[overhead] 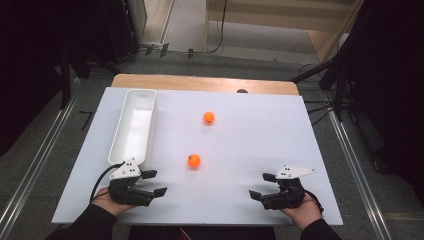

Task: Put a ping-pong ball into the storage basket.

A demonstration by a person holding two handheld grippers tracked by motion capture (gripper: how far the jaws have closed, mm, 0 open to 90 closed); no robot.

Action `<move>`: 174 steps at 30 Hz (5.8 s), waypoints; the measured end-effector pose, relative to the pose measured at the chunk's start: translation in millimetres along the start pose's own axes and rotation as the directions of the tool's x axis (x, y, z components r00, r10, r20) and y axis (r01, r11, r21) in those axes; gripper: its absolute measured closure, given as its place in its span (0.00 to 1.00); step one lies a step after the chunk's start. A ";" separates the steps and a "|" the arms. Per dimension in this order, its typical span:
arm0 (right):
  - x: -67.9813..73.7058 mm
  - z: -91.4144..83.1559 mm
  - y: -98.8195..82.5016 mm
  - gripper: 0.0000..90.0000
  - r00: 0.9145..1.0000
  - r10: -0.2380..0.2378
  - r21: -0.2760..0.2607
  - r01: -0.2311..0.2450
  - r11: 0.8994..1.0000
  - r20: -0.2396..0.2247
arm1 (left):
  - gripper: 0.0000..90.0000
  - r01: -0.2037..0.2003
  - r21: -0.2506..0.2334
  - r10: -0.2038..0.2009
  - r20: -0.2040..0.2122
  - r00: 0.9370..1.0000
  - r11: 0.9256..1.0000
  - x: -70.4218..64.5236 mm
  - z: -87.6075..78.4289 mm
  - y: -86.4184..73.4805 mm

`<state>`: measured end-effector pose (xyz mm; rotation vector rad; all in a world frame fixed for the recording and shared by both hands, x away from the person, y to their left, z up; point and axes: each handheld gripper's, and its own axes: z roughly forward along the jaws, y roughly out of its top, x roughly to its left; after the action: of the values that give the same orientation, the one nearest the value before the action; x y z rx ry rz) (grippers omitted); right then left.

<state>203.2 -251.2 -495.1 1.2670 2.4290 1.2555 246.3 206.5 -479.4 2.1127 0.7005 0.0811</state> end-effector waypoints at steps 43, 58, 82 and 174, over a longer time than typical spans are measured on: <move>0.2 1.9 -0.5 0.17 1.000 -0.012 0.019 0.012 1.000 -0.004 | 0.31 0.042 0.005 -0.042 0.086 0.995 0.999 -17.1 13.0 25.4; 0.2 2.7 -0.9 0.17 1.000 -0.018 0.032 0.018 0.999 0.002 | 0.31 0.042 0.010 -0.042 0.083 0.996 0.999 -21.3 16.0 40.5; 0.6 3.1 -2.3 0.17 1.000 -0.019 0.044 0.019 0.999 0.002 | 0.26 0.042 -0.015 -0.041 0.057 0.998 0.999 -17.6 33.1 73.7; -2.8 10.2 7.2 0.17 0.999 -0.004 0.008 0.004 1.000 0.041 | 0.01 0.123 -0.084 -0.140 -0.240 0.961 0.989 -9.6 116.4 91.9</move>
<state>214.1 -244.8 -497.1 1.2763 2.4092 1.2073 315.3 74.8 -477.5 2.0045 0.9693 0.2932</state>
